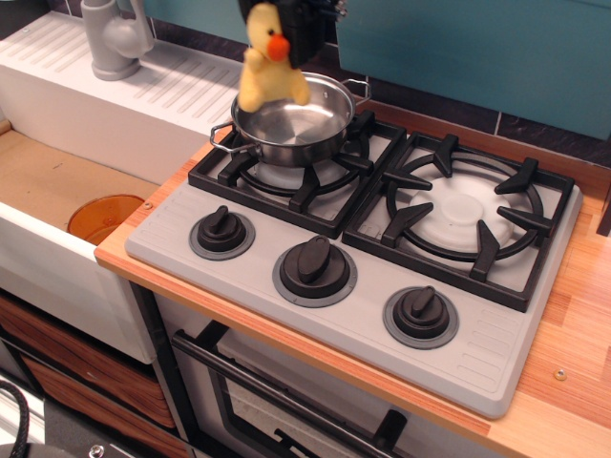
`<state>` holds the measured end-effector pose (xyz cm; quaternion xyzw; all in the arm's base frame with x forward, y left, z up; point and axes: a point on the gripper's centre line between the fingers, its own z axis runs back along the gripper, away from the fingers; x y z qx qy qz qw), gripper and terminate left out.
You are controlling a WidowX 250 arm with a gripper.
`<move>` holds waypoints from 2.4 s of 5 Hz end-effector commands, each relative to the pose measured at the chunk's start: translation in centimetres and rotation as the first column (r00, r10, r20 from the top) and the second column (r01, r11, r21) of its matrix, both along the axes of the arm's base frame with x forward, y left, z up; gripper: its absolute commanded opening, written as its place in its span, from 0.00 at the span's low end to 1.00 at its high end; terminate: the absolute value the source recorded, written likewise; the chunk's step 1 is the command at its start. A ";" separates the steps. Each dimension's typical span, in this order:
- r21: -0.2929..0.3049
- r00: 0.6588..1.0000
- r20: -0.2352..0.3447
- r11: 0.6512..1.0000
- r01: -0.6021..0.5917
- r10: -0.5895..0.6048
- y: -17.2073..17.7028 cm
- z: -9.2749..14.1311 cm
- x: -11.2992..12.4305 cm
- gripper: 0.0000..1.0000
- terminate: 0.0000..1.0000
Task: Put stuffedduck in pot or pan an put pot or pan on stove
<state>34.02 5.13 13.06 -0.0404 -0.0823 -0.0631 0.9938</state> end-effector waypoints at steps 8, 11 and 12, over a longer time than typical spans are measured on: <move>0.004 0.996 0.084 1.000 -0.014 0.013 -1.7 -0.8 1.9 1.00 0.00; 0.019 0.999 0.033 0.999 -0.043 0.042 -3.8 2.1 1.4 1.00 0.00; 0.008 0.999 0.028 0.999 -0.039 0.039 -3.8 2.0 1.4 1.00 0.00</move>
